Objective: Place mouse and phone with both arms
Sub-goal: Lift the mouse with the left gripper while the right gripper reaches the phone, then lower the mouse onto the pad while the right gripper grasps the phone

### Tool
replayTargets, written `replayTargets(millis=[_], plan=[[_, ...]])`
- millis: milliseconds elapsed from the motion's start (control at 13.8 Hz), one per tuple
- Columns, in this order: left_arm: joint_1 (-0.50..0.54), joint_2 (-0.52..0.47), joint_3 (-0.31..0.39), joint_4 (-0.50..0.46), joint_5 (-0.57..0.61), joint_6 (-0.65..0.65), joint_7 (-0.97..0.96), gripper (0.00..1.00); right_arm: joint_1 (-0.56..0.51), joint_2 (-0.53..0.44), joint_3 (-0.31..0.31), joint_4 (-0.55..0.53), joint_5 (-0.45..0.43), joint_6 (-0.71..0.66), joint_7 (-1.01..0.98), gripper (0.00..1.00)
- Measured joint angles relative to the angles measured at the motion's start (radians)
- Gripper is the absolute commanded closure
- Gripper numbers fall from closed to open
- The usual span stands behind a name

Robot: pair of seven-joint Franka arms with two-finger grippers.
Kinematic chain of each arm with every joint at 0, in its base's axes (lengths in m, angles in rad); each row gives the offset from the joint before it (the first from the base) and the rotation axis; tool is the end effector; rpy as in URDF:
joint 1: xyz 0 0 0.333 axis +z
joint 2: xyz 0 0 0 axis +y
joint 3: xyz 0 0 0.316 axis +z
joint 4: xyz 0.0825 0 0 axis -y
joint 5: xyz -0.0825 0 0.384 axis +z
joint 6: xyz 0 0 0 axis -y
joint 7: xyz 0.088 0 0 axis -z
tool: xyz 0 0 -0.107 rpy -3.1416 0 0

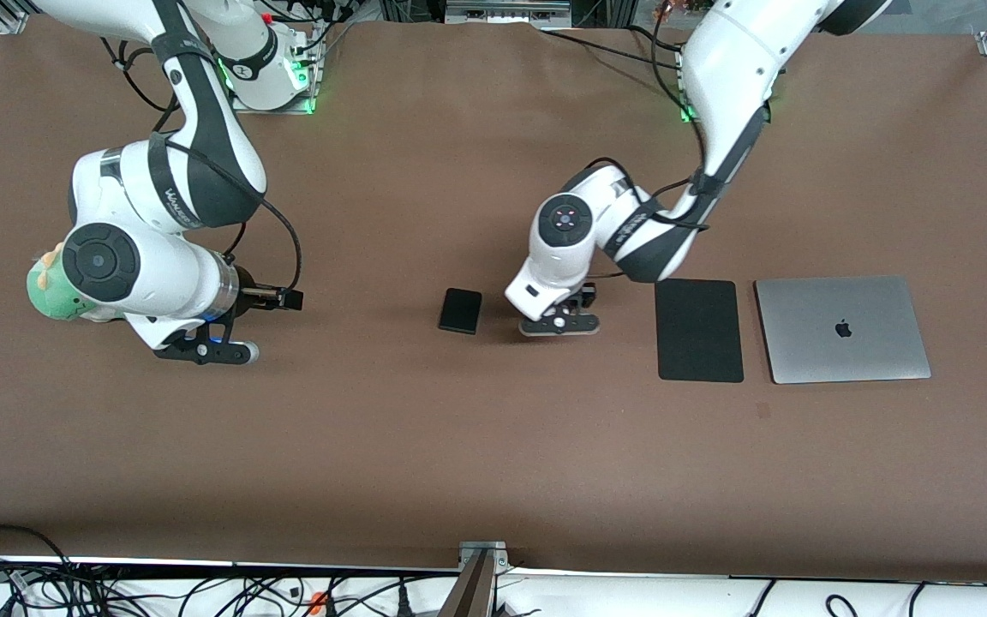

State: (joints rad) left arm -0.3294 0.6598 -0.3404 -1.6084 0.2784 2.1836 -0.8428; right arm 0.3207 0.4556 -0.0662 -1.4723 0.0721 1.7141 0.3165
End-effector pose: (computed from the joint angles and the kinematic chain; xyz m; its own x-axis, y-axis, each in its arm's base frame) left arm 0.5638 -0.3948 0.2548 0.9974 0.0698 -0.0157 0.0691 -0.9968 -0.0391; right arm 0.6402 0.1802 0.4009 0.9740 -0.0776 -0.2128 -0.0731 -0.9969 0.0292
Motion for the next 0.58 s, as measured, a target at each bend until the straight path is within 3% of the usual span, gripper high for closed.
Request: replayTargets(millis=[290,580], plan=[[0.184,-0.068,-0.007,0.0,-0.019,-0.133,0.285,0.55,0.022,0.007,0.0,0.0,0.0,0.04,0.046,0.0],[0.378,-0.058,-0.007,-0.018,-0.024,-0.163,0.502,0.56,0.121,0.06,0.001,-0.001,0.0,0.114,0.22,0.0]])
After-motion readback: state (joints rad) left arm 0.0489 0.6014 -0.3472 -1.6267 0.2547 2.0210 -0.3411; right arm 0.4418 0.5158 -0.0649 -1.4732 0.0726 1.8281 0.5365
